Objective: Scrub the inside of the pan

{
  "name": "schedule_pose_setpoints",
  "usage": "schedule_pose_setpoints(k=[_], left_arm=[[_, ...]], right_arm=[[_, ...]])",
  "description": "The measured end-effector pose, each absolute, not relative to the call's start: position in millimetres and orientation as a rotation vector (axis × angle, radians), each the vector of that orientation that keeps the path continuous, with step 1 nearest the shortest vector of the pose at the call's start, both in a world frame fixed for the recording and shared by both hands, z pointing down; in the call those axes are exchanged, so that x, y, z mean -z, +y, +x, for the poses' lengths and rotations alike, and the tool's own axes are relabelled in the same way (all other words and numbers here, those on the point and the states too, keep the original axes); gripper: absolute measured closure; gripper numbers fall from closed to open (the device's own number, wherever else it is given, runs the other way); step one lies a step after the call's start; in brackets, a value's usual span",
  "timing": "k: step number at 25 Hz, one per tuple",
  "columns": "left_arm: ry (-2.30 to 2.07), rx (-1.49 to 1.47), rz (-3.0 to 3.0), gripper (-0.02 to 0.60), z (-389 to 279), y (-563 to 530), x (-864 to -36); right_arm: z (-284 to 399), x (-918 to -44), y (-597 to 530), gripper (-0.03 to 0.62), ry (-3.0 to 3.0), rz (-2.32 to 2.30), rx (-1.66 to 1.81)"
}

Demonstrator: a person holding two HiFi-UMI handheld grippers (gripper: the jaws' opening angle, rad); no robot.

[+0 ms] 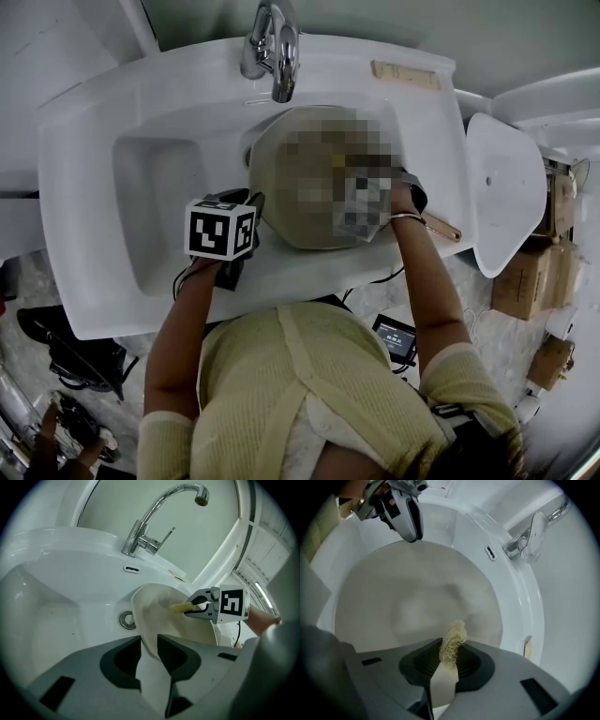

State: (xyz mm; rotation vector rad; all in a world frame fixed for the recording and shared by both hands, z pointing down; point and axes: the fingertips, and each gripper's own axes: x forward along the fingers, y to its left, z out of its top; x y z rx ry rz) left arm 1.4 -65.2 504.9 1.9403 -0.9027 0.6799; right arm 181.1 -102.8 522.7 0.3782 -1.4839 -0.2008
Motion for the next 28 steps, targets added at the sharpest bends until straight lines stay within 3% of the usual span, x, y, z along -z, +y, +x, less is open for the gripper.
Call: schedule_pose_setpoints(k=[28], left_arm=[[-0.863,-0.702,1.942,0.436,2,-58,-512]], right_arm=[[197,-546,-57,0.511,-1.325,0.212,0.023]])
